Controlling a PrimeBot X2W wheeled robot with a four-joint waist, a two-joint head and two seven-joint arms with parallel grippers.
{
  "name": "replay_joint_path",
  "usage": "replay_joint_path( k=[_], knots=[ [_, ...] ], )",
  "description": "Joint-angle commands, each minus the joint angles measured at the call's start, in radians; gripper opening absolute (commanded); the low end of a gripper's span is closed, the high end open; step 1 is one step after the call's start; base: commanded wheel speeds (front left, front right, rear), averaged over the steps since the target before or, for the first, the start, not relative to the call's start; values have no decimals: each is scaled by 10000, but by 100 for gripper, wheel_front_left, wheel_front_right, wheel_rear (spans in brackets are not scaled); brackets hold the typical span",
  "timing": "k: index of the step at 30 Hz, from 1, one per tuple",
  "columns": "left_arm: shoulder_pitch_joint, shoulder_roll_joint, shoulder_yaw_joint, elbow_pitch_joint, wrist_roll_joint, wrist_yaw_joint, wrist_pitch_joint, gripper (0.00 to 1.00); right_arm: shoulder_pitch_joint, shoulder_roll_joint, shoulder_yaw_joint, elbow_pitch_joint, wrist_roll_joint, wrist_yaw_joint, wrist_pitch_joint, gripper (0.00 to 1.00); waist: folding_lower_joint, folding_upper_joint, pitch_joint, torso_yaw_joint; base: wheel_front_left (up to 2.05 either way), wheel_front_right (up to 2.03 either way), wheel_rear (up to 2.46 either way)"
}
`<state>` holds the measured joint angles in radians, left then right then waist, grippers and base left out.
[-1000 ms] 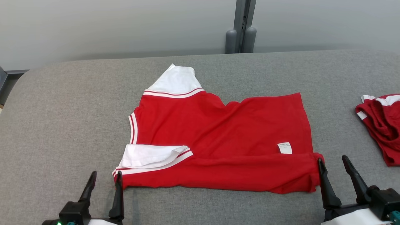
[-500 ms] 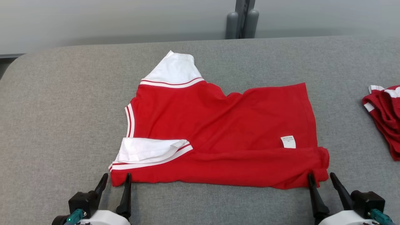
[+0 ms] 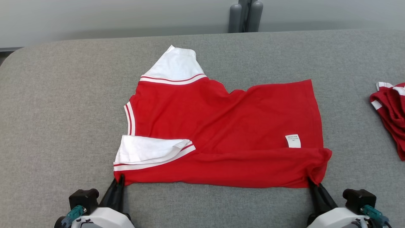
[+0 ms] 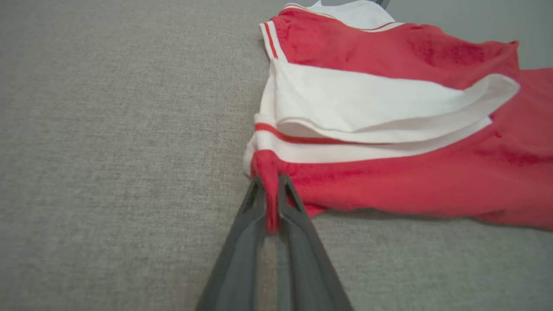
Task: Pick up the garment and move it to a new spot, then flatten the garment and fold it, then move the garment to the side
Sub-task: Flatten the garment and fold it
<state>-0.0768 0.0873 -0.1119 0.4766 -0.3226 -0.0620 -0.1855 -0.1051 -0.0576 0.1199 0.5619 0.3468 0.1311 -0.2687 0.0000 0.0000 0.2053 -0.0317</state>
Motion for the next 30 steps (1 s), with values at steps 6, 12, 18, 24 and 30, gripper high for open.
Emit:
replay_joint_path(
  k=[6, 12, 18, 24, 30],
  knots=[
    [51, -11, -114, -151, -212, -144, -58, 0, 22, -287, 170, -343, 283, -4, 52, 0, 0, 0, -102, 31, 0, 0, 0],
    [742, 50, -141, -919, -292, -13, 3, 0, 576, -689, 239, -1095, 362, -4, 46, 0, 0, 0, -284, 162, 0, 0, 0],
    [1703, 92, -283, -1823, -224, 227, 346, 0, 1338, -1016, 89, -1358, 445, -4, 55, 0, 0, 0, -621, 324, 0, 0, 0],
    [2906, 23, -326, -2784, -360, 678, 826, 0, 2313, -1091, -261, -1581, 452, -4, 230, 0, 0, 0, -1047, 440, 0, 0, 0],
    [3250, 18, -383, -3296, -457, 861, 1132, 94, 2513, -1027, -426, -1726, 478, -4, 385, 100, 0, 0, -1169, 451, 0, 0, 0]
  ],
)
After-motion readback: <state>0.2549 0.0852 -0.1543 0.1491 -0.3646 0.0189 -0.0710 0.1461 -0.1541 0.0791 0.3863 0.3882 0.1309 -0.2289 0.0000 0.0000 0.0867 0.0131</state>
